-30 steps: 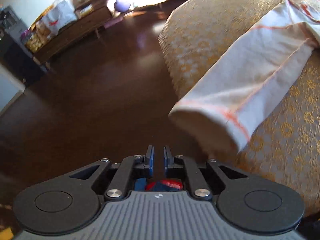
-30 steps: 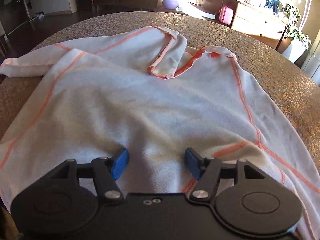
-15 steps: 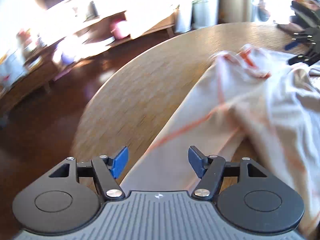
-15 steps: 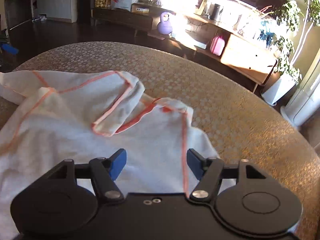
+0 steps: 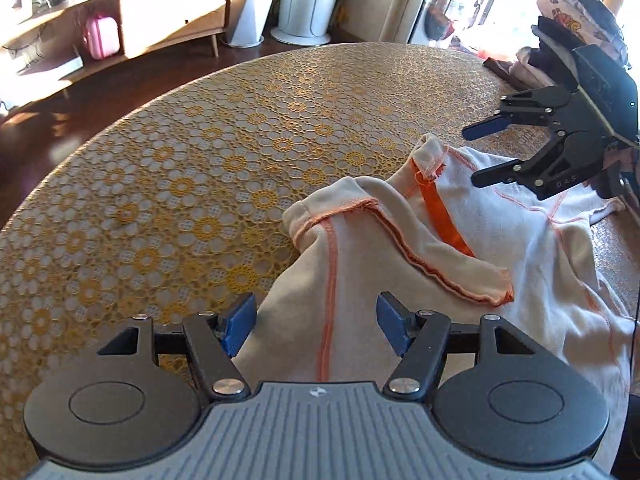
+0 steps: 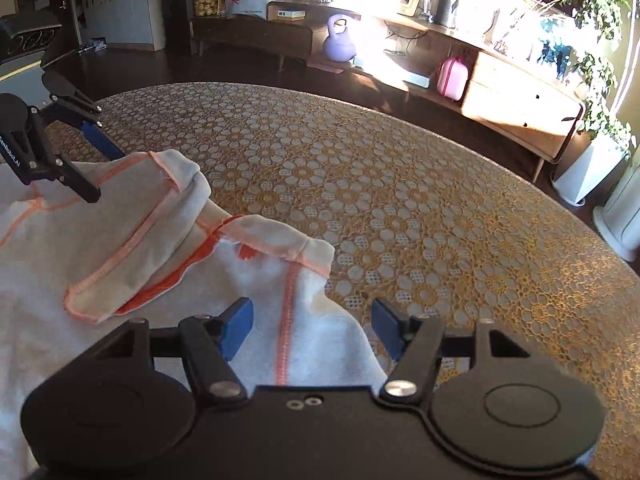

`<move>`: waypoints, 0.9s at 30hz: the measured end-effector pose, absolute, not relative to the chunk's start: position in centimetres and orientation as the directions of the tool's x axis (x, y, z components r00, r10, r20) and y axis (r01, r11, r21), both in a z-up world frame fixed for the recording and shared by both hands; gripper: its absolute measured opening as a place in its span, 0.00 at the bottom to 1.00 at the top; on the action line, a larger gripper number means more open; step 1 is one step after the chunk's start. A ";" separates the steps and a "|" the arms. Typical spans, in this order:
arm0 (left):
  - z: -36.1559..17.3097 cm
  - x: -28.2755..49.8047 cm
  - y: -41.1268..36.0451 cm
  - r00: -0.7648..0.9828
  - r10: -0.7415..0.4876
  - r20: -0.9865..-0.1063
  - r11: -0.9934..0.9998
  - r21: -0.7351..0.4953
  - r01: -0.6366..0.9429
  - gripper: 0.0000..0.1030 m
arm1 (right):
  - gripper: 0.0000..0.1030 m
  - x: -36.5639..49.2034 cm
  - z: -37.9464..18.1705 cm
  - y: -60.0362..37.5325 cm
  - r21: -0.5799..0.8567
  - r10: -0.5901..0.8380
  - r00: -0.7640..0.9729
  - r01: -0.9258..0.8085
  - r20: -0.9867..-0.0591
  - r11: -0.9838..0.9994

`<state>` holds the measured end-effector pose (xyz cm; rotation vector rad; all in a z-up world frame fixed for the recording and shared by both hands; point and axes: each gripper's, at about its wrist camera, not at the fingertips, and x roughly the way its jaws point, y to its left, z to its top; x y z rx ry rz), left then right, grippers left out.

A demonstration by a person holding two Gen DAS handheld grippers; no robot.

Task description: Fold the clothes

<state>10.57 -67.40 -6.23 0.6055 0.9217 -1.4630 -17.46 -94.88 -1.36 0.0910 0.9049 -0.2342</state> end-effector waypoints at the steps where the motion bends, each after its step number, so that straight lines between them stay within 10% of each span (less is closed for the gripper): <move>1: -6.3 10.6 -67.8 -0.133 -0.561 -0.817 0.051 -0.195 0.980 0.64 | 1.00 -17.3 -1.6 -95.1 -0.004 -0.147 0.596 0.234 -0.789 0.972; 5: -6.7 10.6 -68.4 -0.158 -0.567 -0.809 0.049 -0.225 0.973 0.61 | 1.00 -16.7 -2.6 -96.2 0.060 -0.083 0.604 0.213 -0.793 0.975; 8: -6.8 10.2 -68.3 -0.132 -0.582 -0.802 0.045 -0.195 0.980 0.32 | 1.00 -16.5 -2.7 -96.0 0.047 -0.086 0.602 0.201 -0.794 0.979; 12: -6.4 10.3 -69.0 -0.028 -0.615 -0.788 0.087 -0.103 0.991 0.17 | 1.00 -16.2 -2.1 -95.6 -0.034 -0.153 0.598 0.207 -0.787 0.978; 27: -6.0 11.7 -78.2 0.264 -0.593 -0.761 0.203 0.177 0.963 0.15 | 1.00 -10.6 -1.9 -101.4 -0.222 -0.380 0.508 0.344 -0.773 0.912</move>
